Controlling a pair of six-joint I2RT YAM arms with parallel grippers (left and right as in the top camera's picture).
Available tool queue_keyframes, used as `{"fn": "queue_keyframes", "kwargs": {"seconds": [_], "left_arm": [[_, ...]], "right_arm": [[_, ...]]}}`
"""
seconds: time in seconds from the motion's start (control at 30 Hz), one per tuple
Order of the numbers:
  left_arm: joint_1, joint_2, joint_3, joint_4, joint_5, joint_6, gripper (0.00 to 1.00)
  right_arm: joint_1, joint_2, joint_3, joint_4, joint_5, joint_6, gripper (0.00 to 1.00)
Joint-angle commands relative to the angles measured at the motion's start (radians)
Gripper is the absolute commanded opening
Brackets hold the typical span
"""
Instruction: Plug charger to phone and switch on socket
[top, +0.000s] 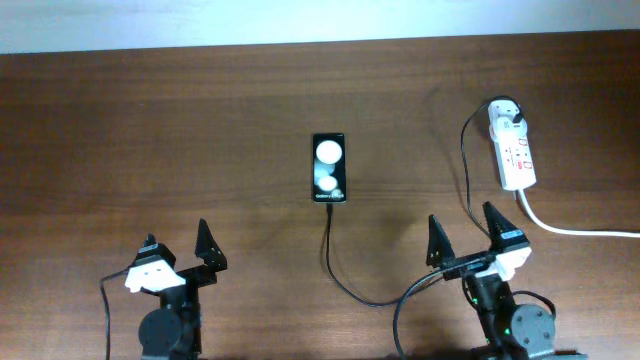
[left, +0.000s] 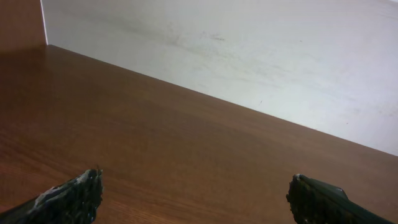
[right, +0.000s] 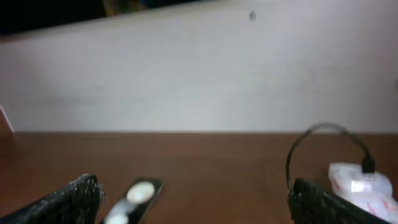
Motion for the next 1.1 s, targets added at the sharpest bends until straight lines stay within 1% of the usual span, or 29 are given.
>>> {"fn": "queue_keyframes", "kwargs": {"seconds": [0.0, 0.17, 0.2, 0.27, 0.3, 0.33, 0.37, 0.43, 0.5, 0.57, 0.63, 0.67, 0.7, 0.73, 0.77, 0.8, 0.87, 0.9, 0.93, 0.97, 1.0, 1.03, 1.07], "left_arm": [[0.002, -0.004, -0.006, 0.002, -0.006, -0.002, 0.99], [0.002, -0.004, -0.006, 0.002, -0.006, -0.002, 0.99], [0.002, -0.004, -0.006, 0.002, -0.006, -0.002, 0.99], [0.002, -0.004, -0.006, 0.002, -0.006, -0.002, 0.99], [0.002, -0.004, -0.006, 0.002, -0.006, -0.002, 0.99], [0.002, -0.004, -0.006, 0.002, -0.006, -0.002, 0.99], [0.002, -0.004, -0.006, 0.002, -0.006, -0.002, 0.99], [0.002, -0.004, -0.006, 0.002, -0.006, -0.002, 0.99], [0.002, -0.004, -0.006, 0.002, -0.006, -0.002, 0.99], [0.002, -0.004, -0.006, 0.002, -0.006, -0.002, 0.99], [0.002, -0.004, -0.006, 0.002, -0.006, -0.002, 0.99], [0.002, -0.004, -0.006, 0.002, -0.006, -0.002, 0.99], [0.002, -0.004, -0.006, 0.002, -0.006, -0.002, 0.99], [0.002, -0.004, -0.006, 0.002, -0.006, -0.002, 0.99], [0.002, -0.004, -0.006, 0.002, -0.006, -0.002, 0.99], [0.002, -0.004, -0.006, 0.002, -0.006, -0.002, 0.99], [0.002, -0.004, -0.006, 0.002, -0.006, -0.002, 0.99], [0.002, -0.004, -0.006, 0.002, -0.006, -0.002, 0.99], [0.002, -0.004, -0.006, 0.002, -0.006, -0.002, 0.99], [0.002, -0.004, -0.006, 0.002, -0.006, -0.002, 0.99], [0.002, -0.004, -0.006, 0.002, -0.006, -0.002, 0.99], [0.002, -0.004, -0.006, 0.002, -0.006, -0.002, 0.99], [0.002, -0.004, -0.006, 0.002, -0.006, -0.002, 0.99]], "right_arm": [[-0.021, -0.010, -0.005, 0.019, 0.007, 0.000, 0.99], [-0.022, -0.010, -0.005, 0.019, -0.174, 0.002, 0.99], [-0.023, -0.005, -0.005, -0.002, -0.159, 0.048, 0.99], [-0.036, 0.042, 0.021, -0.175, -0.086, 0.187, 0.99], [-0.035, 0.094, 0.043, -0.240, -0.055, 0.226, 0.99], [-0.035, 0.151, 0.068, -0.262, -0.036, 0.273, 0.99], [-0.037, 0.186, 0.105, -0.310, -0.023, 0.304, 0.99], [-0.043, 0.261, 0.175, -0.353, -0.021, 0.304, 0.99], [-0.043, 0.369, 0.258, -0.410, -0.019, 0.309, 0.99], [-0.043, 0.561, 0.408, -0.512, -0.009, 0.308, 0.99], [-0.043, 0.768, 0.572, -0.524, -0.053, 0.304, 0.98], [-0.043, 0.844, 0.645, -0.525, -0.092, 0.297, 0.99], [-0.043, 0.935, 0.719, -0.548, -0.105, 0.262, 0.99], [-0.074, 1.023, 0.775, -0.596, -0.032, 0.296, 1.00], [-0.144, 1.081, 0.805, -0.618, -0.076, 0.297, 0.89], [-0.238, 1.138, 0.827, -0.630, -0.159, 0.296, 0.72], [-0.401, 1.206, 0.837, -0.646, -0.246, 0.297, 0.58], [-0.449, 1.218, 0.837, -0.660, -0.246, 0.296, 0.57], [-0.508, 1.223, 0.838, -0.679, -0.245, 0.284, 0.48], [-0.542, 1.223, 0.840, -0.681, -0.242, 0.240, 0.40], [-0.557, 1.223, 0.851, -0.684, -0.225, 0.225, 0.26], [-0.562, 1.223, 0.869, -0.693, -0.216, 0.224, 0.06], [-0.566, 1.224, 0.903, -0.718, -0.216, 0.225, 0.04]]}}
